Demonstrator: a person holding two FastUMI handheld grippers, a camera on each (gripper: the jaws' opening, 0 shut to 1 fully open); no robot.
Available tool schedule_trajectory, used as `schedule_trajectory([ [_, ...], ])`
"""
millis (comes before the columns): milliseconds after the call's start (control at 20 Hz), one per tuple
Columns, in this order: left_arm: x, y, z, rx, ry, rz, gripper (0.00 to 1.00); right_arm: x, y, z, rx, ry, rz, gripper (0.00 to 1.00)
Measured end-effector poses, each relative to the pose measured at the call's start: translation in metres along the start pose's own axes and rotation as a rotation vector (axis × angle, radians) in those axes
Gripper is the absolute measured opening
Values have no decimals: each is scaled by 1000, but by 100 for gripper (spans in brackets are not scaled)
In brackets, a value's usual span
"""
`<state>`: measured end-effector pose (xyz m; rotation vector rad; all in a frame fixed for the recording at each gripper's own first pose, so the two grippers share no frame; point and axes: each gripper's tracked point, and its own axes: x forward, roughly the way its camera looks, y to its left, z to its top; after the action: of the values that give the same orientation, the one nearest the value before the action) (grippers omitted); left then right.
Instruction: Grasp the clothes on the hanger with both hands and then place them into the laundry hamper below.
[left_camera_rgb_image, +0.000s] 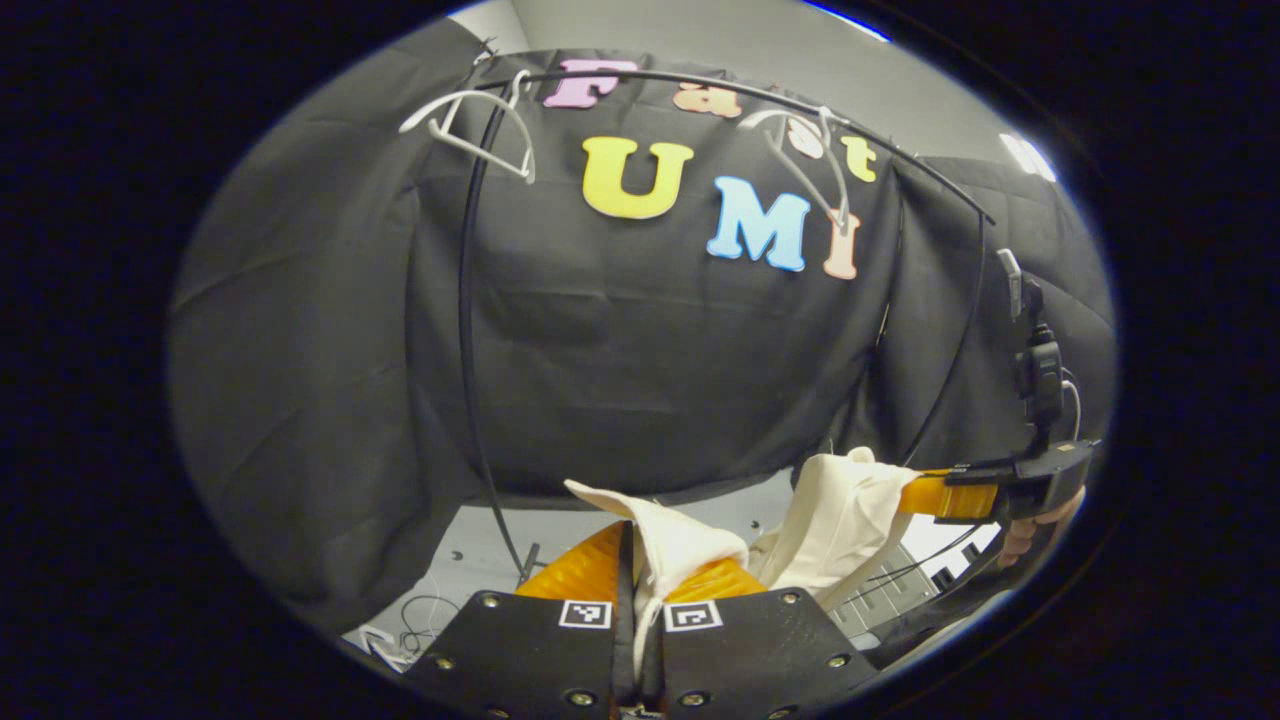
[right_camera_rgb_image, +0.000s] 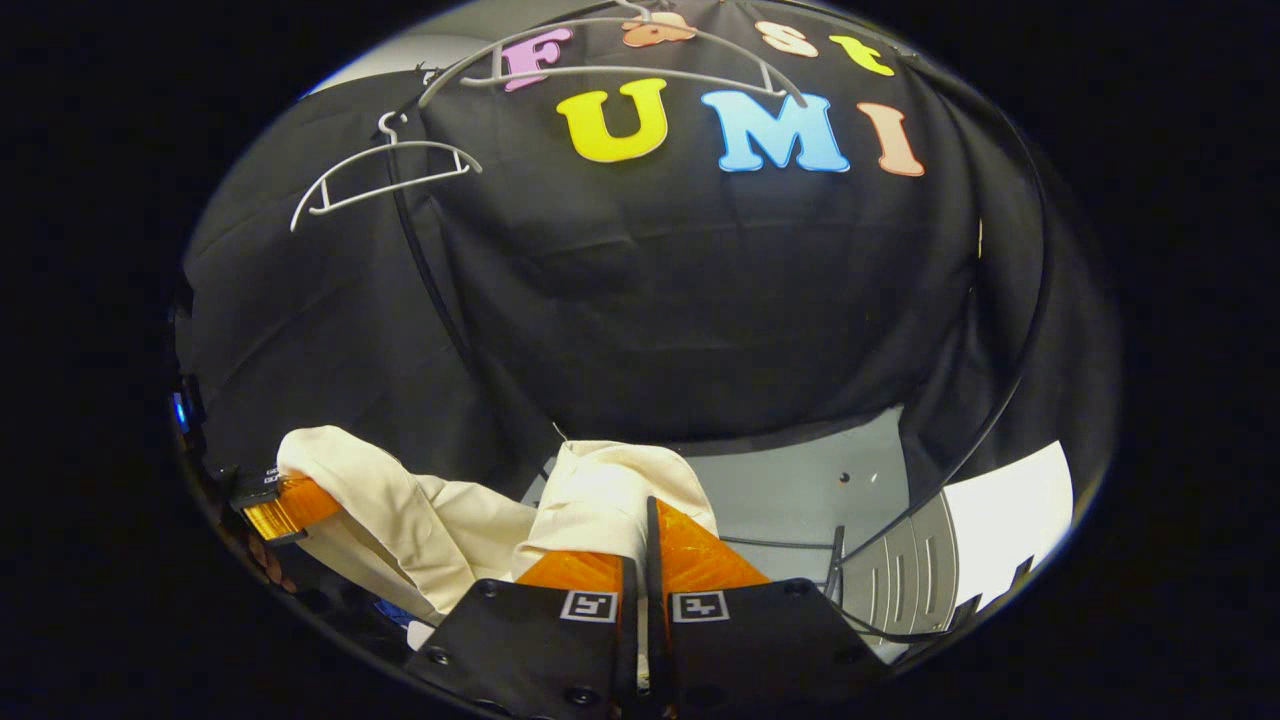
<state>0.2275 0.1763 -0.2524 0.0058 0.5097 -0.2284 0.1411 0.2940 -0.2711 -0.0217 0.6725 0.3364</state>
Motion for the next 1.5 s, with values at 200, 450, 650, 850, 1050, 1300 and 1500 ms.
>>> schedule_trajectory([
  [200, 23, 7, -50, -2, 86, 0, 2, 23, 4, -35, -16, 89, -7, 4],
  [450, 51, 18, -94, 26, 170, 16, 5, 44, 7, -75, 14, 221, -6, 10],
  [650, 56, 19, -114, 47, 203, 0, 5, 50, 8, -86, 8, 251, -27, 13],
  [850, 60, 26, -118, 66, 213, -4, 10, 53, 0, -98, 23, 277, -52, 8],
  [1050, 57, 20, -119, 51, 215, -34, 45, 46, 3, -96, 41, 276, -27, 39],
  [1300, 49, 22, -132, 40, 256, 25, 98, 33, -9, -87, 5, 250, -12, 100],
  [1500, 27, 5, -129, -3, 250, 85, 100, 20, -33, -73, -16, 221, -10, 98],
])
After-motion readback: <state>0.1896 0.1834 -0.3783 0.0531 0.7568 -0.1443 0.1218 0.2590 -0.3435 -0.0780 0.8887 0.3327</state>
